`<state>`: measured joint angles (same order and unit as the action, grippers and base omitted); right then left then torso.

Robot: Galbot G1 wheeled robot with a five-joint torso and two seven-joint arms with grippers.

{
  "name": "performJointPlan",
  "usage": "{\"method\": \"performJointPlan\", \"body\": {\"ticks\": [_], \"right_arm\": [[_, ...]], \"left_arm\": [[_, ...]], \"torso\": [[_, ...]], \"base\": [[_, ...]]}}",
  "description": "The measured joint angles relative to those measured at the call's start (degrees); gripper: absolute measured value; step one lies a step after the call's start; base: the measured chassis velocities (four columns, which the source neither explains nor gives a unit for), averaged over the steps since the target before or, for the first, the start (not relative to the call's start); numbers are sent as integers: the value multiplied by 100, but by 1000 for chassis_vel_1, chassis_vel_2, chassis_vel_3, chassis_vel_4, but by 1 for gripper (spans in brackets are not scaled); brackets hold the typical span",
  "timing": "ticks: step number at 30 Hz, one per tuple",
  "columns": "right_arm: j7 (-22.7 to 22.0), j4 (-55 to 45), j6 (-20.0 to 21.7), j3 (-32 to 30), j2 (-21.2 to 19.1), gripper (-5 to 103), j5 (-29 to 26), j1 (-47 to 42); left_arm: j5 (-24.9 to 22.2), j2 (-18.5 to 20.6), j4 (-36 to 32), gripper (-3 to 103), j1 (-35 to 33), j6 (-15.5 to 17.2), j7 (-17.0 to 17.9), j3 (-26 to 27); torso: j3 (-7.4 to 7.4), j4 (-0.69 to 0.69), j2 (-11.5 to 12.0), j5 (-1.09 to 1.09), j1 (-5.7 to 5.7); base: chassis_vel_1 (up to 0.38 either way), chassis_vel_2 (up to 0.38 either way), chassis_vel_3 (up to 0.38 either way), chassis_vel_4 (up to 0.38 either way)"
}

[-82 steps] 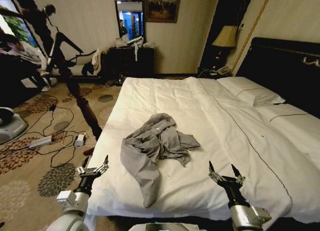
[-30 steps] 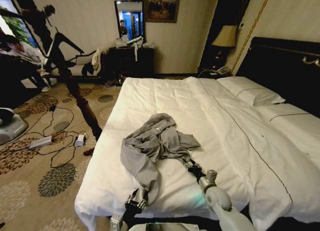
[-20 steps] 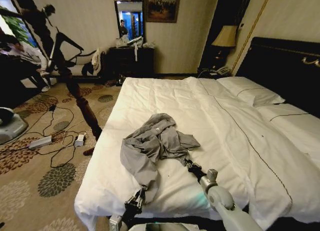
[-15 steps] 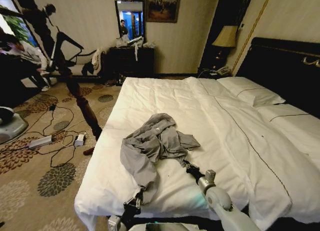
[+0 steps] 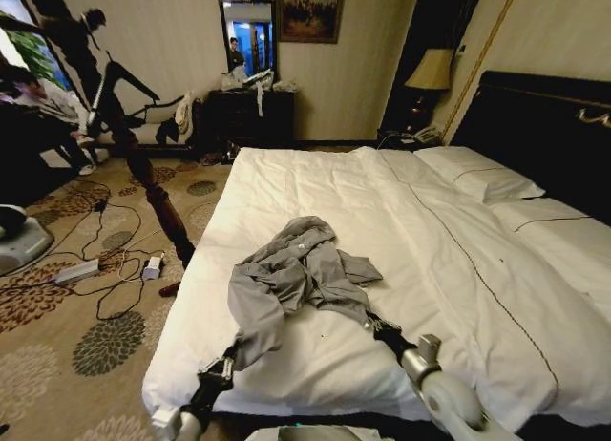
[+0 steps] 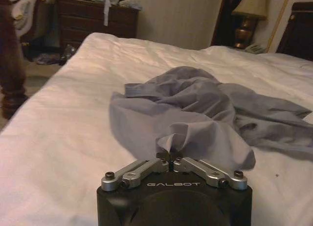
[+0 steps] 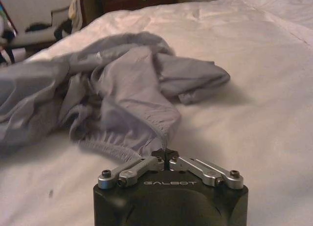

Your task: Pick up the clothes from the bed and hang them on the clothes hanger.

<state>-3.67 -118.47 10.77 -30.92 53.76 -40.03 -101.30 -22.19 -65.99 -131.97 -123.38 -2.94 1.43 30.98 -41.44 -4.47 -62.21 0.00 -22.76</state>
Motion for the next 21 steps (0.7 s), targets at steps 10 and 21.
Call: {"method": "performJointPlan", "body": {"ticks": [10, 21], "right_arm": [[-74, -774, 146, -500, 78, 0, 830, -1303], [-704, -1592, 1119, -1374, -154, 0, 1487, -3233]], "left_arm": [[777, -121, -270, 0, -1795, -874, 183, 643], [1212, -26, -293, 0, -2941, -1865, 725, 1968]], "torso": [[0, 3, -1, 0, 2], [0, 0, -1, -1, 1]], "base": [[0, 0, 0, 0], [0, 0, 0, 0]]}}
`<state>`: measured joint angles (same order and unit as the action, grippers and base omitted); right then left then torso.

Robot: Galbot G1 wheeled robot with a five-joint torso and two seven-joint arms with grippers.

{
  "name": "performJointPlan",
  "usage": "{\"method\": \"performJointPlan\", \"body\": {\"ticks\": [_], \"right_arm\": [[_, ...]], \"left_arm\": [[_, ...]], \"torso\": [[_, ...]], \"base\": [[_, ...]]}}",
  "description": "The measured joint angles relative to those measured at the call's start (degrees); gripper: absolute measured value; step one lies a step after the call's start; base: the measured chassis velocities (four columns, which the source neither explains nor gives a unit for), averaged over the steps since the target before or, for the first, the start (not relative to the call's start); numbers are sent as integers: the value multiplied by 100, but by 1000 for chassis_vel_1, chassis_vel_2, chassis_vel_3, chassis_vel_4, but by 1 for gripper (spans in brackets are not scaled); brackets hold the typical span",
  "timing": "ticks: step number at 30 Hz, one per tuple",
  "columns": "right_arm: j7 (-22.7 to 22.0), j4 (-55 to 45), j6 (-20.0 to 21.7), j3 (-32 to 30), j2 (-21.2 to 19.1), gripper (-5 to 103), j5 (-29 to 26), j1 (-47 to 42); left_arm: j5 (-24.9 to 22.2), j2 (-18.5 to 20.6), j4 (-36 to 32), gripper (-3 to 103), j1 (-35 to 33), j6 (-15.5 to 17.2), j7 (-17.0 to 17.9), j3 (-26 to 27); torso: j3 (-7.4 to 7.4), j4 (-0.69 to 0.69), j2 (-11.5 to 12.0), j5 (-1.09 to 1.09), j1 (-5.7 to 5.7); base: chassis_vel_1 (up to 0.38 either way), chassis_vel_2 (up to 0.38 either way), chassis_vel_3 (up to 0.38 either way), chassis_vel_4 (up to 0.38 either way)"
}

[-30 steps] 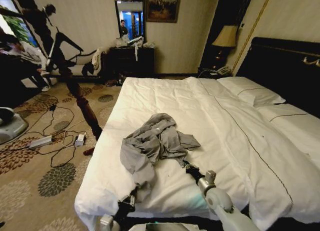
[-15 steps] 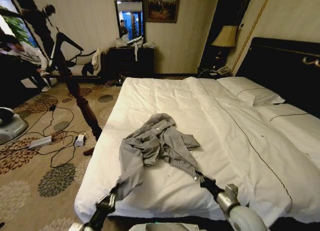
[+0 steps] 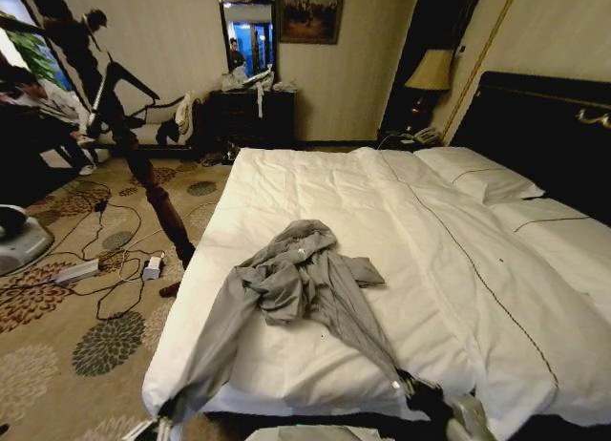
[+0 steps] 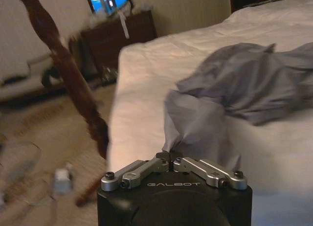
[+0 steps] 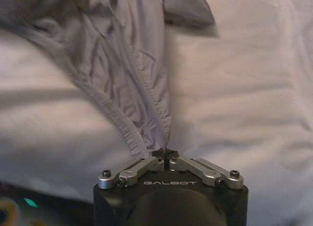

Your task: Pick up the clothes from the bed and hang them on the clothes hanger.

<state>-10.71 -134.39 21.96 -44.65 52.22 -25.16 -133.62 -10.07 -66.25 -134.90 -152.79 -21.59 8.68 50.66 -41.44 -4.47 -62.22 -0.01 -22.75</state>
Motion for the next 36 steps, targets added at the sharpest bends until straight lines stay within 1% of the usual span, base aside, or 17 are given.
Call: {"method": "performJointPlan", "body": {"ticks": [4, 5, 7, 9, 10, 11, 15, 20, 24, 25, 26, 29, 31, 32, 34, 35, 36], "right_arm": [[-211, -105, 225, -227, -30, 0, 263, -365], [-398, -188, 503, -310, -34, 0, 486, -572], [-474, -223, 621, -336, -34, 0, 584, -636], [-770, -360, 1057, -439, -22, 0, 775, -833], [-981, -477, 1386, -559, -13, 0, 768, -957], [-981, -477, 1386, -559, -13, 0, 768, -957], [-1506, -800, 2033, -1026, -83, 0, 598, -1411], [-1572, -886, 2079, -1311, -145, 0, 979, -1628], [-1605, -379, 2079, -1047, -149, -2, 710, -1129], [-1605, -379, 2079, -1047, -149, -2, 710, -1129], [-1605, -332, 2076, -1004, -137, -2, 679, -1059], [-1603, -212, 2038, -953, -118, 12, 592, -877], [-1604, -201, 2013, -963, -117, 18, 543, -848], [-1612, -193, 1940, -987, -114, 18, 436, -796], [-1439, -233, 1469, -1036, -90, 28, 214, -696], [-1439, -233, 1469, -1036, -90, 28, 214, -696], [-1285, -254, 1240, -1050, -86, 34, 220, -691]], "left_arm": [[-12, 42, 90, 0, -208, -140, 73, 500], [18, 55, 147, 0, -383, -171, 84, 736], [47, 61, 159, 0, -441, -176, 91, 777], [198, 75, 200, 0, -684, -222, 143, 977], [318, 77, 236, 0, -941, -354, 253, 1238], [318, 77, 236, 0, -941, -354, 253, 1238], [699, 63, 574, 0, -1526, -800, 506, 2017], [844, 94, 883, 0, -1534, -821, 608, 2187], [725, 248, 1517, -1, -734, -275, 558, 1614], [725, 248, 1517, -1, -734, -275, 558, 1614], [737, 232, 1605, 5, -534, -208, 531, 1502], [752, 186, 1959, 20, 83, -39, 499, 1237], [722, 186, 1999, 20, 160, -35, 500, 1223], [657, 186, 2049, 26, 261, -32, 502, 1212], [471, 185, 2070, 36, 390, -49, 506, 1219], [471, 185, 2070, 36, 390, -49, 506, 1219], [437, 185, 2055, 36, 402, -62, 509, 1227]], "torso": [[0, 0, 0, 1, -1], [0, 0, 1, 1, -1], [0, 0, 1, 1, -1], [-1, 0, 1, 0, -1], [0, 0, 1, 0, 0], [0, 0, 1, 0, 0], [-1, 0, 1, 2, -1], [-1, 2, 1, -2, -1], [-1, 1, 2, 2, -1], [-1, 1, 2, 2, -1], [0, 2, 1, 1, -1], [0, 1, 2, 0, -1], [0, 0, 1, -1, -2], [0, -1, 2, -1, -1], [-1, 0, 1, 2, -1], [-1, 0, 1, 2, -1], [0, 0, 1, 1, -1]], "base": [[0, 0, 0, 0], [0, 0, 0, 0], [0, 0, 0, 0], [0, 0, 0, 0], [0, 0, 0, 0], [0, 0, 0, 0], [0, 0, 0, 0], [0, 0, 0, 0], [0, 0, 0, 0], [0, 0, 0, 0], [0, 0, 0, 0], [0, 0, 0, 0], [0, 0, 0, 0], [0, 0, 0, 0], [0, 0, 0, 0], [0, 0, 0, 0], [0, 0, 0, 0]]}}
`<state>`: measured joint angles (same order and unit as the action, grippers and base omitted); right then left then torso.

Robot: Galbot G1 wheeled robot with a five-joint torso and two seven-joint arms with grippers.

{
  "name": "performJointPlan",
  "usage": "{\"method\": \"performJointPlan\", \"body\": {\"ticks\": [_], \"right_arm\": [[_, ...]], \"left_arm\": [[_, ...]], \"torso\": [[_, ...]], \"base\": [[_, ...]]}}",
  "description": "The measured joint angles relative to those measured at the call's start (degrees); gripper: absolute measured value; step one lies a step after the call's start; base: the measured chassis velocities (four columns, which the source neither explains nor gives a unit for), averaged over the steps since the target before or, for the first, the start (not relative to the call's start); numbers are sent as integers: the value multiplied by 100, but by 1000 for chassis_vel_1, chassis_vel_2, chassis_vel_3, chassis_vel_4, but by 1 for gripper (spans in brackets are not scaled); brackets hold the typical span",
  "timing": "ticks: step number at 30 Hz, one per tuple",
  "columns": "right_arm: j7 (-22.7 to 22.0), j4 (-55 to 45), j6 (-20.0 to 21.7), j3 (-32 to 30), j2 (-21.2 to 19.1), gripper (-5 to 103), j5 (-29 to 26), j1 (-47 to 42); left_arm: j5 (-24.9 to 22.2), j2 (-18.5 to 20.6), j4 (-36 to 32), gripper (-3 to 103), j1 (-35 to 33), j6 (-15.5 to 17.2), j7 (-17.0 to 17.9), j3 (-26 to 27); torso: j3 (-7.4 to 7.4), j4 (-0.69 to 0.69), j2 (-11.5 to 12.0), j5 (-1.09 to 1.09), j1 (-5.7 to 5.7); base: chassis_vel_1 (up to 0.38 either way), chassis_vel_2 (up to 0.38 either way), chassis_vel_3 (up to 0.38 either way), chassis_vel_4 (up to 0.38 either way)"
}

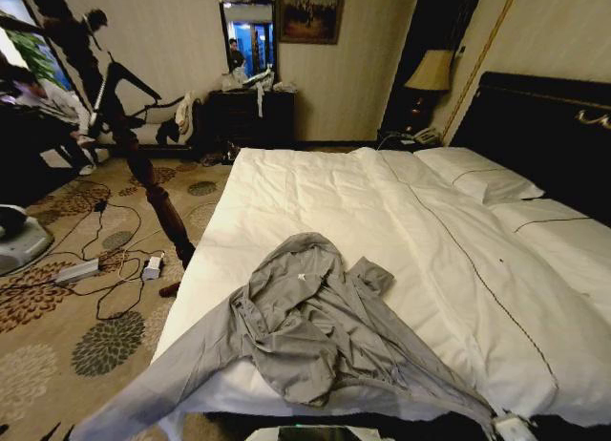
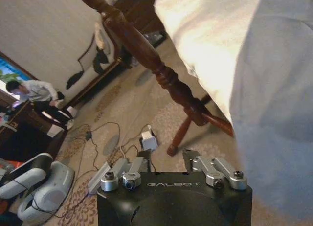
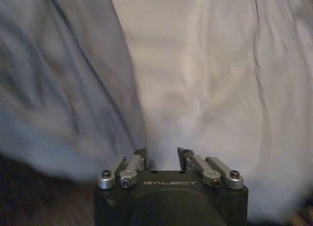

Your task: Pick up the clothes from the bed and hang them on the clothes hanger.

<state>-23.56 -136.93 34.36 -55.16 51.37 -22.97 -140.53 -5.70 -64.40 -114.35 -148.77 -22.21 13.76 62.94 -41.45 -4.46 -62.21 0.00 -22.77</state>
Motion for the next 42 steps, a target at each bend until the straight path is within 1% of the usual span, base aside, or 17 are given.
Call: {"method": "performJointPlan", "body": {"ticks": [3, 5, 8, 10, 13, 15, 17, 19, 21, 22, 24, 25, 28, 29, 32, 39, 42], "right_arm": [[684, -143, -1272, -29, 72, 50, 750, 91], [725, -186, -1429, -31, 94, 50, 880, 136], [643, -225, -1776, -34, 158, 66, 977, 238], [606, -225, -1880, -40, 175, 66, 946, 266], [541, -262, -2132, -42, 199, 83, 446, 454], [484, -353, -2130, -19, 154, 92, -109, 726], [452, -376, -2088, -17, 133, 92, -298, 836], [366, -394, -1952, -31, 71, 99, -731, 1092], [350, -375, -1932, -49, 41, 100, -826, 1156], [336, -326, -1912, -78, 0, 100, -901, 1219], [309, -218, -1889, -138, -96, 100, -1023, 1346], [309, -218, -1889, -138, -96, 100, -1023, 1346], [283, -141, -1832, -153, -171, 100, -1093, 1494], [283, -141, -1832, -153, -171, 100, -1093, 1494], [282, 22, -1788, -44, -263, 100, -1095, 1681], [287, 277, -1744, 91, -626, 100, -1233, 1873], [275, 311, -1728, 82, -635, 100, -1279, 1905]], "left_arm": [[-169, -29, -285, 53, -9, -61, 12, 57], [-257, -40, -412, 58, -22, -61, 6, 62], [-628, -66, -825, 70, 14, 64, -55, 9], [-707, -72, -928, 75, 65, 121, -83, -22], [-1057, -79, -1270, 85, 410, 491, -188, -210], [-1439, -69, -1513, 96, 928, 939, -264, -491], [-1588, -59, -1602, 98, 1118, 1132, -270, -602], [-1983, -4, -1840, 100, 1677, 1762, -305, -984], [-2103, 24, -1901, 100, 1885, 1980, -323, -1114], [-2310, 62, -1952, 100, 2168, 2314, -306, -1269], [-2822, 183, -1990, 103, 2816, 2982, -173, -1646], [-2822, 183, -1990, 103, 2816, 2982, -173, -1646], [-3725, 425, -1954, 99, 3887, 3703, 245, -2218], [-3725, 425, -1954, 99, 3887, 3703, 245, -2218], [-4589, 583, -1775, 99, 4953, 4356, 628, -2537], [-5012, 739, -953, 97, 5748, 4644, 523, -2335], [-5513, 882, -357, 100, 6579, 4815, 510, -2856]], "torso": [[0, 1, 0, -1, 0], [0, 1, 0, 0, 0], [0, 1, 0, 1, 0], [0, 0, 0, 1, 0], [0, -1, 0, 1, 0], [-1, 1, 0, 0, 0], [0, 1, 0, -1, 0], [-1, 1, 0, 1, 0], [-1, 1, 0, 1, 0], [0, 1, 0, 1, 0], [-1, 0, 0, 1, 0], [-1, 0, 0, 1, 0], [-1, 0, 1, 0, 0], [-1, 0, 1, 0, 0], [-1, -4, 1, 0, -1], [-1, 7, 1, 1, -1], [-1, -4, 0, -1, -1]], "base": [[0, 0, 0, 0], [0, 0, 0, 0], [0, 0, 0, 0], [0, 0, 0, 0], [0, 0, 0, 0], [0, 0, 0, 0], [0, 0, 0, 0], [0, 0, 0, 0], [0, 0, 0, 0], [0, 0, 0, 0], [0, 0, 0, 0], [0, 0, 0, 0], [0, 0, 0, 0], [0, 0, 0, 0], [0, 0, 0, 0], [0, 0, 0, 0], [0, 0, 0, 0]]}}
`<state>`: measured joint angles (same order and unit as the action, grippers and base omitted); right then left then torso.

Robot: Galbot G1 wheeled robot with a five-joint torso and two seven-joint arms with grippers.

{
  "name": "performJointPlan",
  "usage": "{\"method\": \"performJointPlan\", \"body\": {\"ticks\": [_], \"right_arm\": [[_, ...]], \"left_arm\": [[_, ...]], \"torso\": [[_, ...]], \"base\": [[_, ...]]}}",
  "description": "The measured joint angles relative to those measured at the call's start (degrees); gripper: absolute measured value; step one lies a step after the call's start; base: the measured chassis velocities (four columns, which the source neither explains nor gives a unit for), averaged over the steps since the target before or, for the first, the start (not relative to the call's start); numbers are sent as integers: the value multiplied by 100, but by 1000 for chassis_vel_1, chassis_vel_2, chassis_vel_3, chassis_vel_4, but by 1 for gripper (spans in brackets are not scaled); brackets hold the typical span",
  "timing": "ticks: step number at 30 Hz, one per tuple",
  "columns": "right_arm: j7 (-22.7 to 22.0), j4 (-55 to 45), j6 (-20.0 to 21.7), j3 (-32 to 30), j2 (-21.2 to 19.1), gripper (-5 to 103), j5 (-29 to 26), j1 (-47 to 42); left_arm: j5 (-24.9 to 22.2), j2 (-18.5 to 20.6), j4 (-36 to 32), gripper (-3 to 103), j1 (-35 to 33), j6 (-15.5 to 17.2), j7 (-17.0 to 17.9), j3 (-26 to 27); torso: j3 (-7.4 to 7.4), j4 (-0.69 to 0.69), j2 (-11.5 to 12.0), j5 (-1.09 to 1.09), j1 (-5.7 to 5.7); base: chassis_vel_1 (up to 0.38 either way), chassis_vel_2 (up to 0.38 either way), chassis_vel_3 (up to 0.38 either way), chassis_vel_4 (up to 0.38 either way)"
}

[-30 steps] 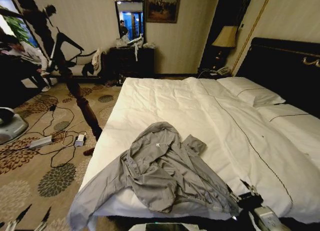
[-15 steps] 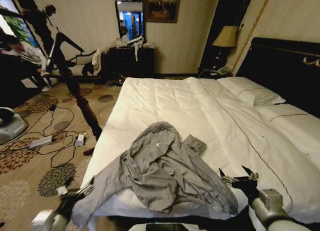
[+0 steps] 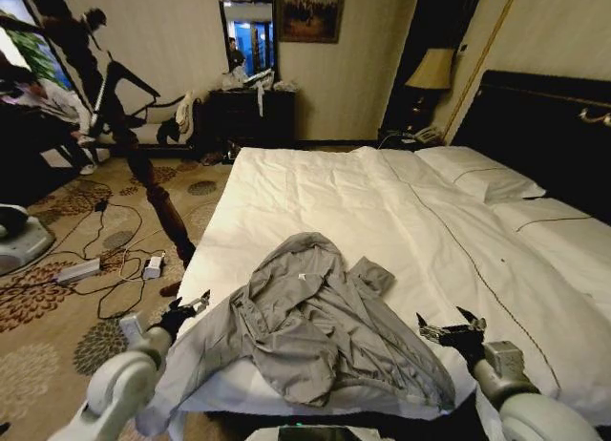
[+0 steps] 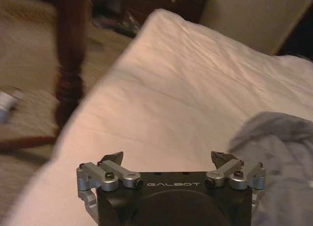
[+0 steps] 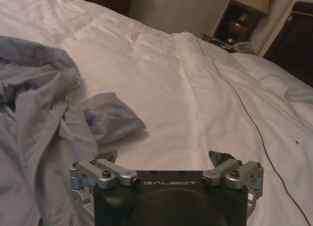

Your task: Pick up the clothes from the bed and hang them on the clothes hanger.

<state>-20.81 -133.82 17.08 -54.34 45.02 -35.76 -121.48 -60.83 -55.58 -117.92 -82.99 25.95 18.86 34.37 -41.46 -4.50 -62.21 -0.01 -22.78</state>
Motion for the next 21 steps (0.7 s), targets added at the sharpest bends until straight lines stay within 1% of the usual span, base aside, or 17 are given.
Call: {"method": "performJointPlan", "body": {"ticks": [1, 2, 3, 4, 5, 6, 8, 9, 11, 13, 14, 16, 18, 21], "right_arm": [[0, 0, 0, 0, 0, 100, 0, 0], [-9, 0, 15, 0, 2, 100, -18, 23], [-25, 0, 34, 3, 2, 100, -37, 45], [-39, 0, 61, 10, 2, 100, -58, 62], [-43, 2, 68, 11, 2, 100, -62, 65], [-48, 5, 71, 11, 3, 100, -64, 67], [-52, 8, 75, 12, 4, 100, -67, 65], [-65, 19, 82, 5, 12, 100, -72, 56], [-67, 43, 85, -11, 20, 100, -63, 35], [-67, 50, 85, -13, 24, 100, -55, 29], [-67, 66, 85, -8, 33, 100, -45, 27], [-67, 74, 85, 16, 34, 100, -44, 41], [-67, 75, 88, 25, 30, 100, -45, 51], [-69, 75, 104, 33, 4, 100, -101, 76]], "left_arm": [[0, 0, 0, 100, 0, 0, 0, 0], [-86, 6, 124, 100, 201, 34, -5, -170], [-161, 1, 277, 100, 449, 57, -18, -382], [-199, -33, 522, 102, 838, 59, -28, -660], [-208, -58, 663, 102, 1066, 62, -31, -815], [-211, -73, 768, 100, 1218, 67, -31, -927], [-213, -86, 859, 98, 1346, 73, -31, -1024], [-211, -123, 1112, 98, 1693, 74, -25, -1258], [-232, -150, 1364, 96, 1985, 78, -20, -1421], [-259, -158, 1430, 96, 2048, 96, -17, -1459], [-355, -181, 1563, 95, 2183, 164, 9, -1540], [-438, -204, 1726, 91, 2312, 219, 28, -1671], [-436, -214, 1789, 91, 2347, 223, 29, -1730], [-343, -261, 1970, 87, 2474, 188, 24, -1975]], "torso": [[0, 0, 0, 0, 0], [0, 0, 0, 2, 1], [0, 3, 0, 1, 1], [0, 4, 1, 1, 1], [0, 5, 0, 1, 1], [0, 3, 0, 1, 0], [0, 2, 0, 1, 1], [0, 2, 1, 0, 1], [1, 3, 0, 3, 1], [1, 3, 0, 2, 1], [0, 4, 0, 0, 1], [0, 4, 0, 3, 1], [0, 4, 0, 3, 1], [1, 6, 0, 2, 1]], "base": [[0, 0, 0, 0], [0, 0, 0, 0], [0, 0, 0, 0], [0, 0, 0, 0], [0, 0, 0, 0], [0, 0, 0, 0], [0, 0, 0, 0], [0, 0, 0, 0], [0, 0, 0, 0], [0, 0, 0, 0], [0, 0, 0, 0], [0, 0, 0, 0], [0, 0, 0, 0], [0, 0, 0, 0]]}}
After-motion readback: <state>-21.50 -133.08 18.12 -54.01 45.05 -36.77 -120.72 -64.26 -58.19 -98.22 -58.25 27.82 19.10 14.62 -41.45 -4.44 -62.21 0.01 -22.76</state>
